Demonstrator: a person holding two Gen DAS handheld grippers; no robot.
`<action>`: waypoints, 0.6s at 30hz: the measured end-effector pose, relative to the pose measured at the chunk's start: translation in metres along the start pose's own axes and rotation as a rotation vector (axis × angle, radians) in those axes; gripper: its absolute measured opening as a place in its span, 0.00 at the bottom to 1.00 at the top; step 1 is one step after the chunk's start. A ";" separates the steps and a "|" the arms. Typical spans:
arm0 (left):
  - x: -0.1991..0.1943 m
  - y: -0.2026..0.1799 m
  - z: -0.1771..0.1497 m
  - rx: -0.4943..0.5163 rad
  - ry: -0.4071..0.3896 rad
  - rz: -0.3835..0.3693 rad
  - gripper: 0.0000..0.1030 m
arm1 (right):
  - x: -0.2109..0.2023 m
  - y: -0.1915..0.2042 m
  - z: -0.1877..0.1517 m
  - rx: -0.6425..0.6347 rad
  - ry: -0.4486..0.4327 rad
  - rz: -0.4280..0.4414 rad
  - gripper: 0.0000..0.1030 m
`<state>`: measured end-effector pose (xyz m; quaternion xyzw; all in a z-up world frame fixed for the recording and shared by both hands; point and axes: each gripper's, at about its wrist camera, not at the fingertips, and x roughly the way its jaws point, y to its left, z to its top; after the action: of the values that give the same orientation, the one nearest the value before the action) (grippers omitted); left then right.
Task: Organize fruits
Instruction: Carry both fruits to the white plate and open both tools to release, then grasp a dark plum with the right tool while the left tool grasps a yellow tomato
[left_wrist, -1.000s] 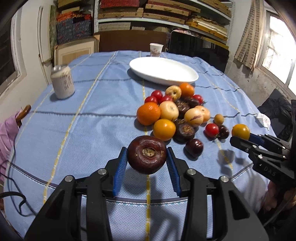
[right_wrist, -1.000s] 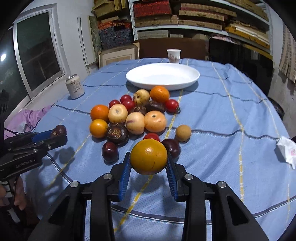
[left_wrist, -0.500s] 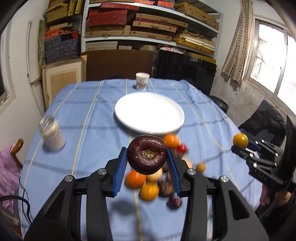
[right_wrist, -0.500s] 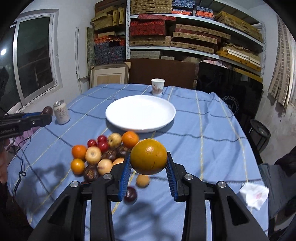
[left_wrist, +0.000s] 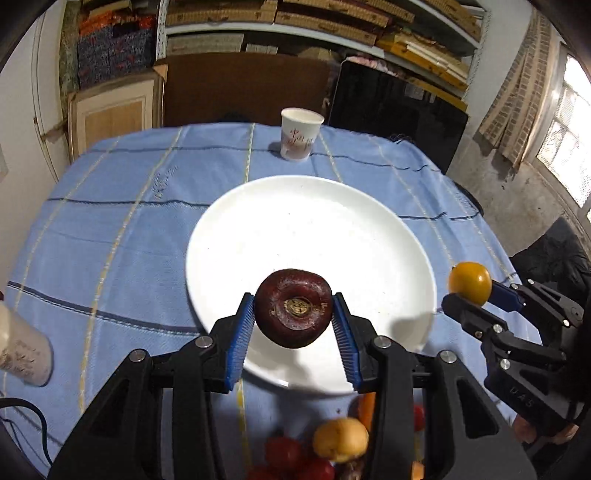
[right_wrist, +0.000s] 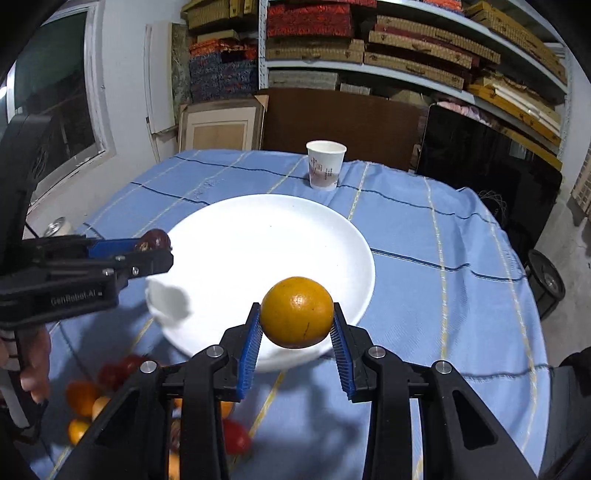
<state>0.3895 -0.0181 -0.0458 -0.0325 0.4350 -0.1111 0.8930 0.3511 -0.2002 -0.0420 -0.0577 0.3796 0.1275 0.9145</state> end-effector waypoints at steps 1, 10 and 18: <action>0.012 0.002 0.003 -0.003 0.016 0.005 0.40 | 0.011 0.000 0.003 -0.003 0.009 0.013 0.36; 0.016 0.023 0.004 -0.063 -0.021 0.022 0.81 | 0.018 0.015 -0.001 -0.071 -0.022 0.015 0.57; -0.080 0.015 -0.058 -0.013 -0.043 -0.035 0.85 | -0.080 0.022 -0.059 -0.069 -0.026 -0.016 0.57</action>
<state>0.2990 0.0171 -0.0227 -0.0485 0.4160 -0.1231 0.8997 0.2506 -0.2060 -0.0271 -0.0905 0.3625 0.1340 0.9178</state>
